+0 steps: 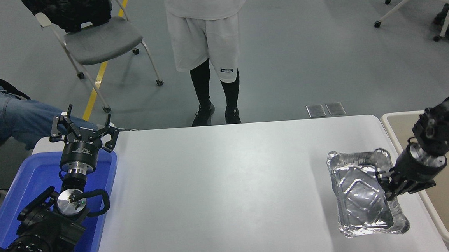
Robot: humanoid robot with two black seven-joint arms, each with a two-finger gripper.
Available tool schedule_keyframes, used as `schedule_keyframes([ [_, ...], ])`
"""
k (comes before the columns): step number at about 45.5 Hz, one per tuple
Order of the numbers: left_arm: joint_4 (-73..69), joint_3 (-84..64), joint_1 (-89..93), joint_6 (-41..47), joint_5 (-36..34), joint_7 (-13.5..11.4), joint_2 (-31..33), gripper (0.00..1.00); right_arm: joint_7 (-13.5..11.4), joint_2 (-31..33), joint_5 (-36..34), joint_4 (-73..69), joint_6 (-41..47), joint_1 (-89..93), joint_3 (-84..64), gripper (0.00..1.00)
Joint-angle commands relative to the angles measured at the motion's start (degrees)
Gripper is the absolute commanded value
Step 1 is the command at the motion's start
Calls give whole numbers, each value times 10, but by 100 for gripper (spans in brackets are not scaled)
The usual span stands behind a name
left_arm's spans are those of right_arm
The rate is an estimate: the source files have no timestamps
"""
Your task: Pick up foil plate and place in dustbin
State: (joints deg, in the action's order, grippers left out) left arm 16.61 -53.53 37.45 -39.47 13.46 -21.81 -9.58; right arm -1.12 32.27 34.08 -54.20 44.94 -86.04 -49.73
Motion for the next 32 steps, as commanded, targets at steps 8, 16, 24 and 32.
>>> schedule_keyframes([
  [8,0,0,0,0,0,0,0,99,0,1,2,-12,1,-129,-44,0],
  [16,0,0,0,0,0,0,0,99,-2,-1,2,-13,1,-204,-86,0],
  [24,0,0,0,0,0,0,0,99,-3,-3,3,-13,1,-265,-105,0],
  [32,0,0,0,0,0,0,0,99,-16,-4,2,-16,1,-325,-103,0],
])
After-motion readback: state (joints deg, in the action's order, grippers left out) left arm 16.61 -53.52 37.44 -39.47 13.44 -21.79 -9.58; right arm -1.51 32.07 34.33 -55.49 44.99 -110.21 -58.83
